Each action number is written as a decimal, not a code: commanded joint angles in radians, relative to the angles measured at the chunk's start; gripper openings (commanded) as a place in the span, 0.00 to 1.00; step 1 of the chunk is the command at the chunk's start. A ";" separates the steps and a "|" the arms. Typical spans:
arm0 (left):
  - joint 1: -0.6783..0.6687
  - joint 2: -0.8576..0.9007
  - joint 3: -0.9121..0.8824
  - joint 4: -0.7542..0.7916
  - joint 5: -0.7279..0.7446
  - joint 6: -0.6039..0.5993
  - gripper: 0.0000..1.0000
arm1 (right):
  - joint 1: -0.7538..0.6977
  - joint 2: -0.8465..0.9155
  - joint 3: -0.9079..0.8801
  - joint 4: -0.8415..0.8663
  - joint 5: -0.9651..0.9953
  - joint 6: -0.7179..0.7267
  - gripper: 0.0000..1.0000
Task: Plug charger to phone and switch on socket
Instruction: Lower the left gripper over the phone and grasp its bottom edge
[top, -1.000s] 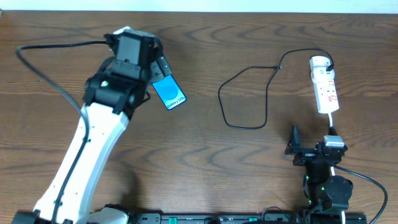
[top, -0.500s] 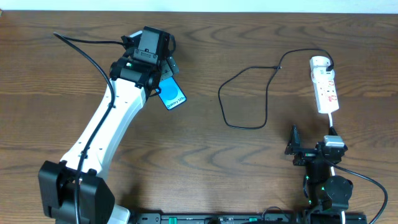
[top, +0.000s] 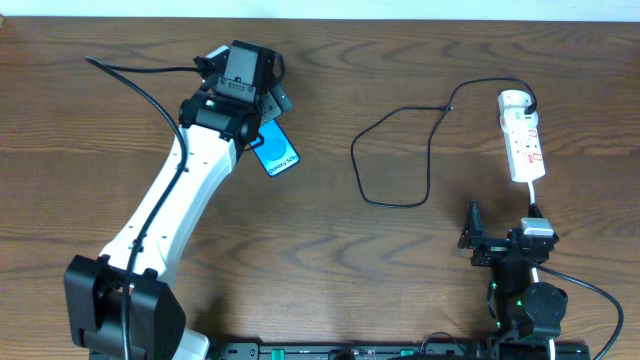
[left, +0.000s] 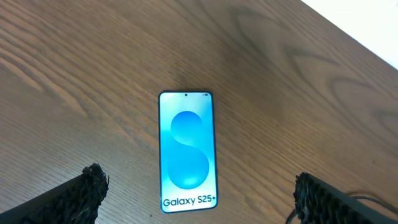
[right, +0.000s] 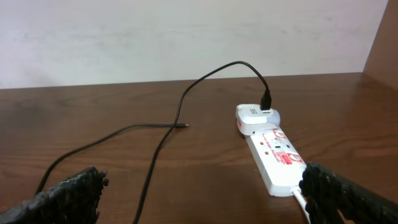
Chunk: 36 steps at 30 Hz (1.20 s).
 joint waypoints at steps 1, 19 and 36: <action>-0.007 0.016 0.022 0.003 -0.018 -0.024 0.98 | 0.007 -0.007 -0.002 -0.003 -0.002 0.010 0.99; -0.007 0.228 0.024 0.048 -0.019 0.025 0.98 | 0.007 -0.007 -0.002 -0.003 -0.002 0.010 0.99; -0.008 0.386 0.023 0.110 -0.008 0.025 0.98 | 0.007 -0.007 -0.002 -0.003 -0.002 0.010 0.99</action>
